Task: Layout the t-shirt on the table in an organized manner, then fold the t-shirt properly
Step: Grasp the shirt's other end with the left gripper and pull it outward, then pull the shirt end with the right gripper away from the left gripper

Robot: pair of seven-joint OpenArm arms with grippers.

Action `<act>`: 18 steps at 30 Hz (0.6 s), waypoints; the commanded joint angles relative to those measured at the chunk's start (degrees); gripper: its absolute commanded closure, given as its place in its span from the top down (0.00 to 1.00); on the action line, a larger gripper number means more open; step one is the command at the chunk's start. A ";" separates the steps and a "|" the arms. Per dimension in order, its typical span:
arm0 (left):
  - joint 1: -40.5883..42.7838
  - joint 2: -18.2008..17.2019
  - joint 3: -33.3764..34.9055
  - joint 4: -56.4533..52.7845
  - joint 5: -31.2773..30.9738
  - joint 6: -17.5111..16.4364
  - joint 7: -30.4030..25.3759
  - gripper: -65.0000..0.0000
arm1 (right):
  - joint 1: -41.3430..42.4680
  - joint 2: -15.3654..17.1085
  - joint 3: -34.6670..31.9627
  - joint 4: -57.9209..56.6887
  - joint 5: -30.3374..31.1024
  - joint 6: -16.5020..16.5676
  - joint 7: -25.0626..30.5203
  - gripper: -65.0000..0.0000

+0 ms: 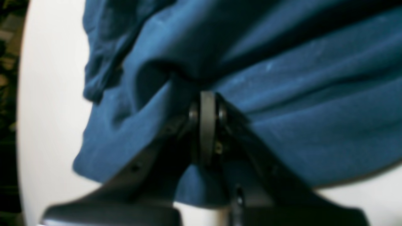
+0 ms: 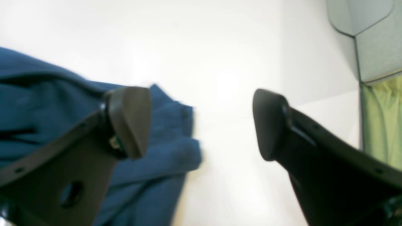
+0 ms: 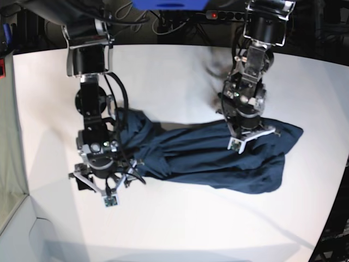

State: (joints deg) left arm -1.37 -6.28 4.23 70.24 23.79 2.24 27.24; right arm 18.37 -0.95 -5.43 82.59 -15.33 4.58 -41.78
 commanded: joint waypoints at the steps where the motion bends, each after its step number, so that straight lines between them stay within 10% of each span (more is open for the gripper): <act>1: 3.34 -1.32 -0.23 -0.65 -2.12 -2.20 9.11 0.01 | 1.37 -0.15 -0.15 0.89 -0.10 -0.32 1.47 0.79; 9: 6.33 -2.90 -7.35 1.98 -2.12 -2.37 8.67 0.01 | -5.58 -0.32 -3.49 4.84 -0.27 12.08 1.38 0.79; 18: 6.07 -3.34 -10.16 1.98 -1.86 -2.37 8.49 0.01 | -7.78 0.03 -3.49 4.49 -0.10 13.31 1.47 0.79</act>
State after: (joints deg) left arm 3.33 -9.67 -5.91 73.38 24.67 2.96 29.63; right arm 9.50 -0.82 -8.95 85.84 -15.57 17.80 -41.28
